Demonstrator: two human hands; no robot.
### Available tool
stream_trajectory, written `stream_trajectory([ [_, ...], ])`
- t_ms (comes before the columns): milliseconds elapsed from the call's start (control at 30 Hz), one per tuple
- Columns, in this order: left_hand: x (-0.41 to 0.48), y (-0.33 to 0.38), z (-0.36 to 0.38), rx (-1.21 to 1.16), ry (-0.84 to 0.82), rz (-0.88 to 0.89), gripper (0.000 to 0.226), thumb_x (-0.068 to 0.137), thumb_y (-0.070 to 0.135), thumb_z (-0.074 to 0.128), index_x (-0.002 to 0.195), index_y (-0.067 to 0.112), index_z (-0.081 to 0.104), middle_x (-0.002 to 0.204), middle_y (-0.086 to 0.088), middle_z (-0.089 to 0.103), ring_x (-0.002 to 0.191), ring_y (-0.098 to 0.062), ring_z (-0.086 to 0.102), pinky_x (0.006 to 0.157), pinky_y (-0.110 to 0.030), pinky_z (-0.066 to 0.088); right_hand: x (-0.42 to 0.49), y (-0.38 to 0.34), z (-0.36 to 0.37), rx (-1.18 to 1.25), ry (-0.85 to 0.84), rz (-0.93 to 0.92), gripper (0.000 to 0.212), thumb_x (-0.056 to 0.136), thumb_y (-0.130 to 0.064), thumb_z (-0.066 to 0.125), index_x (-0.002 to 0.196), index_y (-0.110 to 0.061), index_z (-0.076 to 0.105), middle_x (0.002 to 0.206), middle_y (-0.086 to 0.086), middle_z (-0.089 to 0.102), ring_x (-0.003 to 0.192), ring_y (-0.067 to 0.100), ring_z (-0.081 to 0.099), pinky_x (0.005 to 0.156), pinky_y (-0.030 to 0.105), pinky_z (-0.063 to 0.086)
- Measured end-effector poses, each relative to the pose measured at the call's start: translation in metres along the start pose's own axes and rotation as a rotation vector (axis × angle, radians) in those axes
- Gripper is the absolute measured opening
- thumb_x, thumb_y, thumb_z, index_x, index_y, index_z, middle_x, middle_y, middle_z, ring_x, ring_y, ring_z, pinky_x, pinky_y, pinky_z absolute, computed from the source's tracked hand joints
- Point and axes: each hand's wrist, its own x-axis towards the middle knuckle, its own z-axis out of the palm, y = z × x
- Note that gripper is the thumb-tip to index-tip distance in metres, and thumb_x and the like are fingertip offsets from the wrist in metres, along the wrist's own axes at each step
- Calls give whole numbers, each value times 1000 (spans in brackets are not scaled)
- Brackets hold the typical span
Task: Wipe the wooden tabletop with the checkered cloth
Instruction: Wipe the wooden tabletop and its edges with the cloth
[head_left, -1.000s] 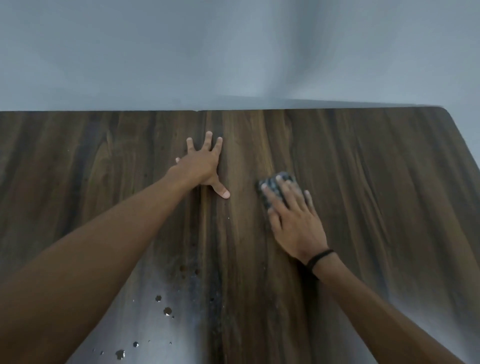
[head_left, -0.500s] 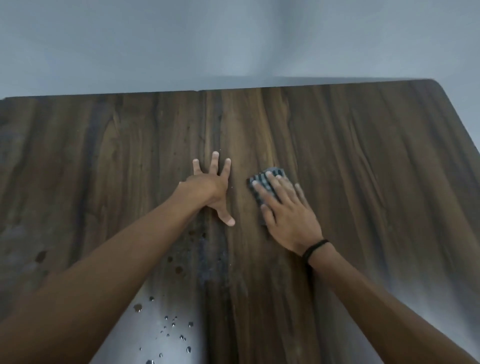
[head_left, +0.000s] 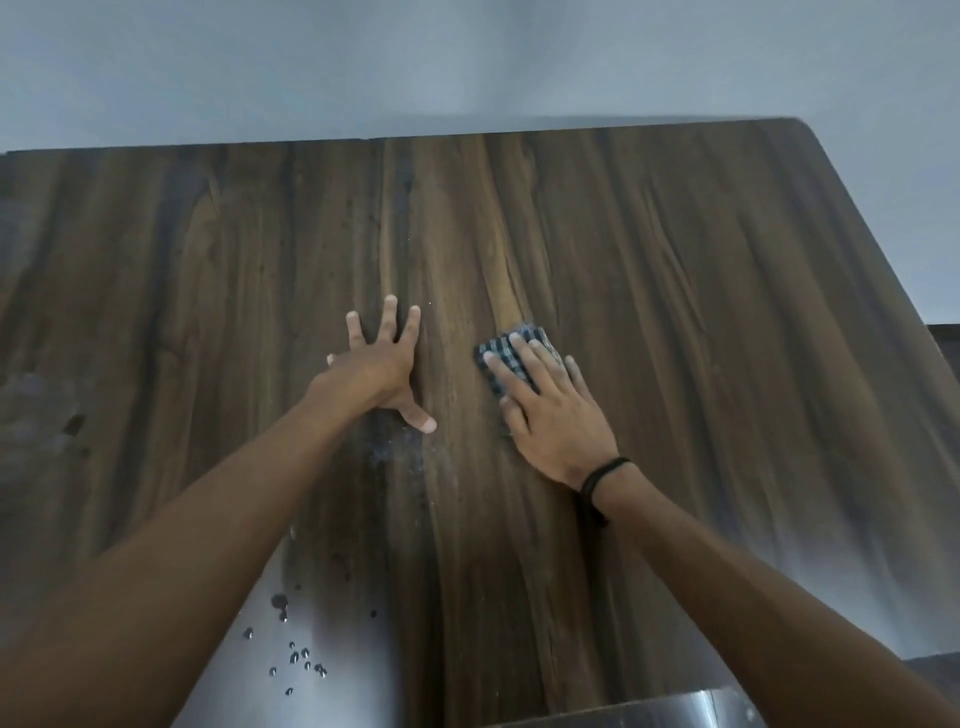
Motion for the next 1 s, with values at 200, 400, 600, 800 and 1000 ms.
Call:
stream_trajectory([
  [200, -5, 3, 0, -7, 29, -14, 156, 53, 55, 90, 148, 28, -31, 153, 2, -42, 141, -48, -25, 112, -69, 18, -38, -21, 14, 11, 42, 31, 56, 106, -41, 25, 161, -38, 13, 170, 1, 6, 157, 21, 1, 125, 48, -3],
  [400, -11, 2, 3, -24, 43, 26, 154, 52, 57, 89, 151, 28, -26, 155, 3, -39, 142, -46, -26, 111, -70, 19, -63, -28, 14, 50, 76, 202, 56, 106, -41, 24, 161, -37, 13, 170, 0, 6, 156, 20, 0, 126, 52, 2],
  [600, -35, 0, 22, 47, -67, 21, 158, 47, 67, 85, 144, 33, -35, 148, 5, -48, 137, -45, -35, 110, -72, 17, -87, -23, 23, 23, 99, 215, 56, 105, -41, 24, 160, -38, 15, 170, -1, 9, 156, 20, 5, 125, 54, 10],
  [800, -38, -6, 44, 23, -22, 26, 163, 44, 59, 90, 144, 35, -36, 146, 7, -51, 138, -45, -34, 107, -75, 18, -112, -20, 28, 17, 59, 70, 56, 106, -42, 23, 161, -39, 13, 170, -2, 5, 156, 16, -1, 126, 45, 1],
  [1000, -42, -7, 44, 17, 7, 36, 163, 42, 59, 91, 145, 36, -33, 149, 8, -46, 140, -47, -30, 108, -73, 20, -136, -40, 36, 24, 2, -32, 56, 107, -42, 23, 161, -38, 11, 170, -1, 4, 156, 17, -3, 126, 48, 3],
])
